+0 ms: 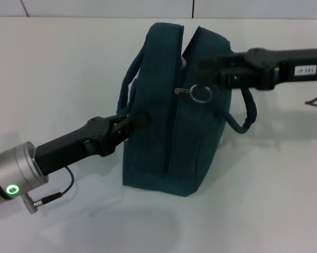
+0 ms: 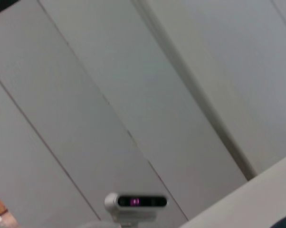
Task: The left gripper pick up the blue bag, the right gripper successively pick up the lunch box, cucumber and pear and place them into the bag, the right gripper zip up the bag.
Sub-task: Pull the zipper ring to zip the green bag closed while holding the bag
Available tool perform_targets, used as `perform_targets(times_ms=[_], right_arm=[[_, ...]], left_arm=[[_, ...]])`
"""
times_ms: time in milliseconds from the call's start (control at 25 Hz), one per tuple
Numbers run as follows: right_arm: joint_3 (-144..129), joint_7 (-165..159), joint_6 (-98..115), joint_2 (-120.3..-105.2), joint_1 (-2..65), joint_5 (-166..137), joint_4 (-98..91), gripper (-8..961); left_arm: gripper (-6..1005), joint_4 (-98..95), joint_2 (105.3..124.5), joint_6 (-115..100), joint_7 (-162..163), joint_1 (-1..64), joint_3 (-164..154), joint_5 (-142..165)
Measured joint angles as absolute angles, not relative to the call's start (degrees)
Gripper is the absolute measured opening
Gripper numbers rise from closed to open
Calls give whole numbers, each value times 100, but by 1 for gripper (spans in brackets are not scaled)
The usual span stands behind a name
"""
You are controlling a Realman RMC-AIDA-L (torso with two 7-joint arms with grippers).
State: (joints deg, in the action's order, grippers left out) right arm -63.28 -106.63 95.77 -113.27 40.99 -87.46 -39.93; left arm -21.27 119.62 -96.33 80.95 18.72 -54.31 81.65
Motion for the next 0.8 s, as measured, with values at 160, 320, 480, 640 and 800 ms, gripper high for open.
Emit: perform_targets(times_ms=[160,320,480,640,800], right_arm=[[-6411,-10536,9558,-11326,4065,-8922,-4062,610],[-6412,-10404,9523,-11344,4055,-9046,-4084,630],[-6398,-10280,9401,-11347,4028,-9129,-4087,631],[-6379,-10202,9391,-11346,4013,-9123,-4091,631],[-6337,-10189,9347,-11346,3984,-9100,-4161,632]], left_arm=[[51,-2127,11962,-9634,8095,1872,-5439,8165],[51,-2121,11962,-9641,8095,1868,-5449,8165],[51,-2087,11968,-9642,8099,1856,-5449,8164],[51,-2051,11962,-9646,8102,1861,-5444,8164],[51,-2049,11962,-9646,8104,1868,-5441,8164]])
